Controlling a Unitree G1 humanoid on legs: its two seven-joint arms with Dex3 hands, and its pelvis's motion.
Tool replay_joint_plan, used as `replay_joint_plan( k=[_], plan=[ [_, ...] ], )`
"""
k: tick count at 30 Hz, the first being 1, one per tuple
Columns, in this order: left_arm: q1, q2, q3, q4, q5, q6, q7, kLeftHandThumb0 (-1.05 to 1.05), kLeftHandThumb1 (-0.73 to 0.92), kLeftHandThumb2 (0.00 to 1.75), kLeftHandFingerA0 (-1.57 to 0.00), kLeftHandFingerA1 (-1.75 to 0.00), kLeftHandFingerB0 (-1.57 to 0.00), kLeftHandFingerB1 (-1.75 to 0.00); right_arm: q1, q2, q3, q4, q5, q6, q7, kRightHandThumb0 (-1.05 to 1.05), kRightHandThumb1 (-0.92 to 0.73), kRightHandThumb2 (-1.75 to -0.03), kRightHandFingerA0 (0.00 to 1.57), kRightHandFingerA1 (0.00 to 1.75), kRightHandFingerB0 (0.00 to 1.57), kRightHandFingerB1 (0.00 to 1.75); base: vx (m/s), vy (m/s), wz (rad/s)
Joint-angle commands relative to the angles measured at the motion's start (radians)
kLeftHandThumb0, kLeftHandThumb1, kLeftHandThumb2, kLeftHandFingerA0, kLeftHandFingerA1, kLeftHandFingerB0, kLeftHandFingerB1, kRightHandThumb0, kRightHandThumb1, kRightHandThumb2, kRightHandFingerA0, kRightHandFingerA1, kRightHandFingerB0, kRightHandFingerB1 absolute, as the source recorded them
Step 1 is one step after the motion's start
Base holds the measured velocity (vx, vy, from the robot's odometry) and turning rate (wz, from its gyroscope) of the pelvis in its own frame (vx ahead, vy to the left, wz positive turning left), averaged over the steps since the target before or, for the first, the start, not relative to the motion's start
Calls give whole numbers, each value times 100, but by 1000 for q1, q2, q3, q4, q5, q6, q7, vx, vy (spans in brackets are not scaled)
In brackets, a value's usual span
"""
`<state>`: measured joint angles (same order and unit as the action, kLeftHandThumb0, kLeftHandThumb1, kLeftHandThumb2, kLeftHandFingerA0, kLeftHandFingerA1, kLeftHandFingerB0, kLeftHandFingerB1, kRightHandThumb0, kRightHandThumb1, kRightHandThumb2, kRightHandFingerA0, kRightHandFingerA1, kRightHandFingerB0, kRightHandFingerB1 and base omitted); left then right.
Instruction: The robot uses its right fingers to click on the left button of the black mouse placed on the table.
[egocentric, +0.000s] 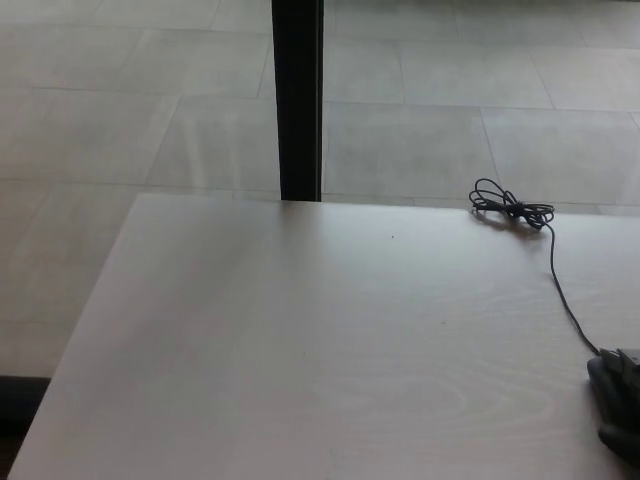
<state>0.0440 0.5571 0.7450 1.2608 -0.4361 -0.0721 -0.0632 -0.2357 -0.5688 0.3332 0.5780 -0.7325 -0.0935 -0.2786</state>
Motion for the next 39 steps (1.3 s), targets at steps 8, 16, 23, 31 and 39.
replay_joint_plan(
  k=[8, 16, 23, 31, 39],
  plan=[
    [4, 20, -5, -7, -6, -7, -5, -100, 92, 91, -73, -104, -35, -43, -16, -18, -59, -77, 53, 67, 136, -92, -80, -118, 6, 51, 23, 46, 0, 0, 0],
    [17, 19, -9, -3, -4, -12, -3, -102, 91, 89, -55, -95, -38, -45, -171, -38, -259, -252, 199, 130, 271, -92, -91, -75, 20, 48, 30, 31, 0, 0, 0],
    [22, 19, -9, -5, -6, -13, 3, -104, 92, 91, -68, -111, -37, -45, -248, -118, -463, -367, 297, 217, 376, -93, -92, -74, 88, 147, 29, 33, 0, 0, 0],
    [23, 13, -9, 3, -5, -11, 7, -92, 85, 125, -58, -82, -35, -54, -146, -196, -712, -297, 374, 199, 325, -86, -80, -119, 101, 139, 23, 51, 0, 0, 0],
    [23, 9, -11, -4, -6, -22, 2, -92, 85, 125, -60, -88, -32, -54, 102, -94, -994, -244, 509, 224, 261, -92, -92, -74, 73, 141, 27, 48, 0, 0, 0]
  ],
)
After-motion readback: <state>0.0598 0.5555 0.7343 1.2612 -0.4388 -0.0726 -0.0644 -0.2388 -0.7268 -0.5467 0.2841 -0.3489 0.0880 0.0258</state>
